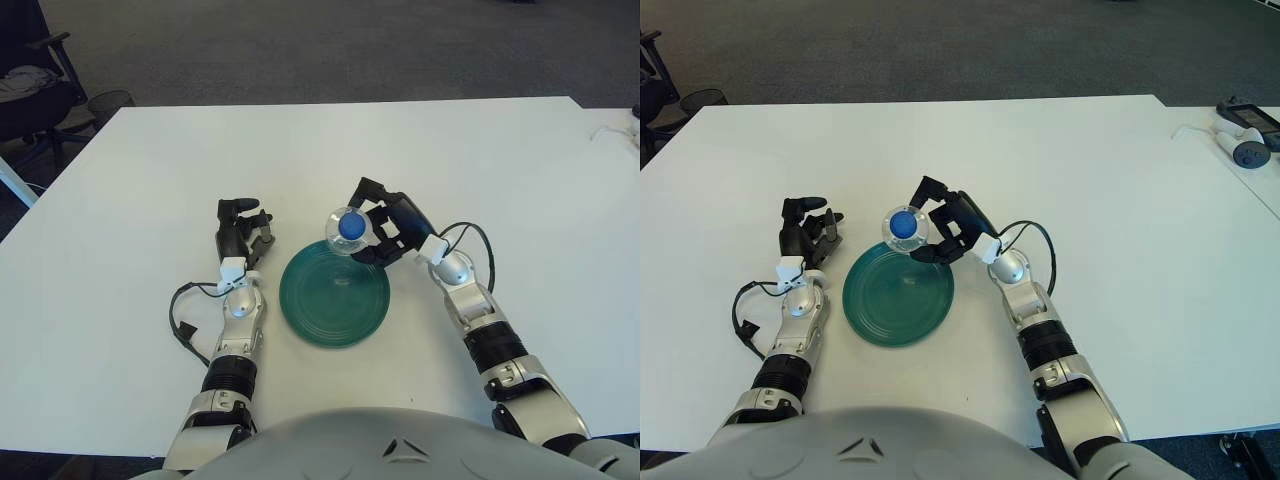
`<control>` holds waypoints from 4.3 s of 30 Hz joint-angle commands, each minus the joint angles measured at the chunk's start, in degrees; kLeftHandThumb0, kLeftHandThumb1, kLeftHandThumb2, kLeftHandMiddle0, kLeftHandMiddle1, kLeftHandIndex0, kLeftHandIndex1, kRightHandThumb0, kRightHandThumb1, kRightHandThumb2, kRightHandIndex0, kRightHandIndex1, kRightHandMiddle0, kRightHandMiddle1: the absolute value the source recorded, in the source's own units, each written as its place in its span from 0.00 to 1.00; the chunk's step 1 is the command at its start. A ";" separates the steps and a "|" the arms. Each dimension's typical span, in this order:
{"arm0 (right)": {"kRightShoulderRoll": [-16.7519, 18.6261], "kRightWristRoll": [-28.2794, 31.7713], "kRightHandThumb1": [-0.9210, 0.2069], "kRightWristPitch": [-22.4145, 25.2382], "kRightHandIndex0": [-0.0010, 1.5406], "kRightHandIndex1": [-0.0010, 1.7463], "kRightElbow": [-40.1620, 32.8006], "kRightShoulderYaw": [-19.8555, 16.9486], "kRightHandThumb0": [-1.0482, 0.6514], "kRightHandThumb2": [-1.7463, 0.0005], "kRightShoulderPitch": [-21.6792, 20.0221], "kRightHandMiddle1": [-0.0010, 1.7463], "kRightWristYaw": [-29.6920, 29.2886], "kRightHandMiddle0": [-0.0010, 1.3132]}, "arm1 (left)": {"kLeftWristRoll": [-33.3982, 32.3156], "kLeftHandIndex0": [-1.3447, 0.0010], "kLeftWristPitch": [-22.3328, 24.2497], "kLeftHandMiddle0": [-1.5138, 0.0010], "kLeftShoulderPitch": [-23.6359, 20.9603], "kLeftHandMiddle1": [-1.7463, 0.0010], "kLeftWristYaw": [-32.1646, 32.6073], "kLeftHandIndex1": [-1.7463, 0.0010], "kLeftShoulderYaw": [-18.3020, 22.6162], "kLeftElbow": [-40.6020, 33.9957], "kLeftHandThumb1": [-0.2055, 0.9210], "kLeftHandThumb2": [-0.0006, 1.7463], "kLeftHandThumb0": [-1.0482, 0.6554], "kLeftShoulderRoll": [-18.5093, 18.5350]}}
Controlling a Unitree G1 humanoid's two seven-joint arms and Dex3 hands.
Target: Put the bottle into the plate.
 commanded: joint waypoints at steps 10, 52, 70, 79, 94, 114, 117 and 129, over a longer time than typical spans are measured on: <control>-4.38 9.03 0.16 -7.08 0.73 1.00 4.52 -3.45 0.18 0.77 -6.35 1.00 9.82 0.64 | 0.16 0.76 1.20 0.59 4.07 0.33 -1.48 0.00 0.27 3.91 0.81 0.47 0.39 1.08; -3.33 3.55 0.07 -8.68 0.80 1.00 4.05 -1.67 0.18 0.79 -3.72 1.00 11.28 0.77 | 0.87 0.78 2.35 0.59 4.59 0.33 -0.55 0.00 -0.28 2.84 0.84 0.44 0.40 0.59; 3.74 -8.86 0.09 -16.26 0.64 1.00 16.52 4.92 0.24 0.81 -2.74 1.00 0.08 0.57 | 0.70 0.77 1.79 0.59 3.92 0.32 0.06 0.00 -0.13 4.03 0.83 0.46 0.40 -0.16; 1.60 -20.47 0.09 -19.28 0.55 1.00 18.76 6.87 0.25 0.79 -4.26 1.00 -10.86 0.45 | 1.05 0.77 1.02 0.59 3.82 0.33 0.06 0.00 -0.50 4.50 0.83 0.45 0.40 -0.03; 0.28 -21.36 0.42 -18.82 0.52 1.00 19.96 8.74 0.35 0.36 -5.43 1.00 -15.72 0.39 | 0.98 0.77 1.58 0.60 3.79 0.33 0.44 0.00 -0.71 4.34 0.84 0.45 0.40 -0.27; -6.71 -34.80 0.02 -15.98 0.02 0.44 12.70 10.39 0.10 0.75 -6.81 0.58 -25.63 0.02 | 0.51 0.78 0.51 0.60 3.98 0.32 -0.21 0.00 -0.76 4.53 0.85 0.43 0.40 -0.28; -8.08 -36.76 0.01 -14.69 0.01 0.19 11.25 11.10 0.06 0.71 -6.92 0.32 -25.68 0.01 | 0.46 0.78 0.65 0.60 4.03 0.32 -0.09 0.00 -0.74 4.33 0.85 0.43 0.40 -0.39; -11.40 -36.10 0.00 -13.26 0.00 0.00 7.44 13.10 0.00 0.61 -7.33 0.01 -21.16 0.00 | 1.30 0.78 -0.21 0.59 3.78 0.34 1.63 0.00 -0.72 4.33 0.86 0.43 0.40 -0.62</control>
